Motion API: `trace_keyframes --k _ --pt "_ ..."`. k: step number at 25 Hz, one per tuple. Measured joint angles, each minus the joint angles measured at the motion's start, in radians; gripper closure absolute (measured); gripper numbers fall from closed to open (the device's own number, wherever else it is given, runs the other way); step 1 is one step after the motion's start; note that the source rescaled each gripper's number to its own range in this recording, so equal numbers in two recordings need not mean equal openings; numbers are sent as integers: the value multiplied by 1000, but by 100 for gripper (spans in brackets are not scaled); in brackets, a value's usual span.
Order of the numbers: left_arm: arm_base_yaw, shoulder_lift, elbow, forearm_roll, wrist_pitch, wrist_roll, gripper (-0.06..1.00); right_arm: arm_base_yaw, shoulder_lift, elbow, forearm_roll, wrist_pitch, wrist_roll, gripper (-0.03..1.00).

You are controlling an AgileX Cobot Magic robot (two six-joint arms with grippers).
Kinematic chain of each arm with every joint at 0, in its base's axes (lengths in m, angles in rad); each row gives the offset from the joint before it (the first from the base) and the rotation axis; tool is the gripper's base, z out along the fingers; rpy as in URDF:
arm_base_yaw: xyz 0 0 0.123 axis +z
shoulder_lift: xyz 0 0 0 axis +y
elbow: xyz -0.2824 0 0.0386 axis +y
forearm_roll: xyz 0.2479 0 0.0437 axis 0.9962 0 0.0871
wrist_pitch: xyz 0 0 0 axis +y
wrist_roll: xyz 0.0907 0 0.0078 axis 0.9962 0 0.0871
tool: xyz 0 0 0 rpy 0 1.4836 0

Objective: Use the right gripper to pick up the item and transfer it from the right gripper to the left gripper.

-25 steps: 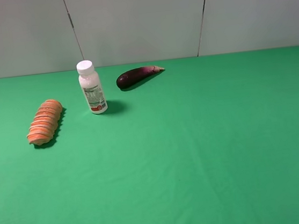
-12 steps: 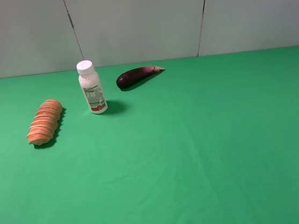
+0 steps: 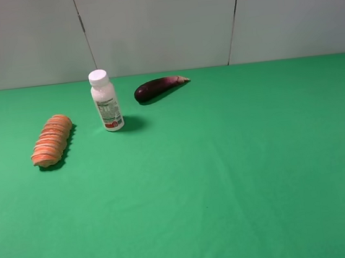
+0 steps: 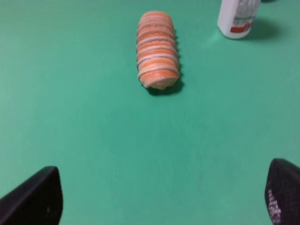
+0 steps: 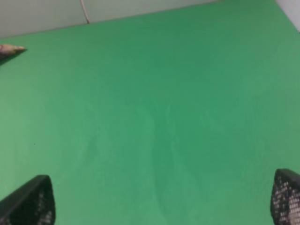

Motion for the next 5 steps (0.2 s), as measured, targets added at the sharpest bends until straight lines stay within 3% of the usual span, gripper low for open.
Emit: trace_keyframes --k 5 --pt "0 -3 0 0 0 0 13 0 0 0 0 0 0 -3"
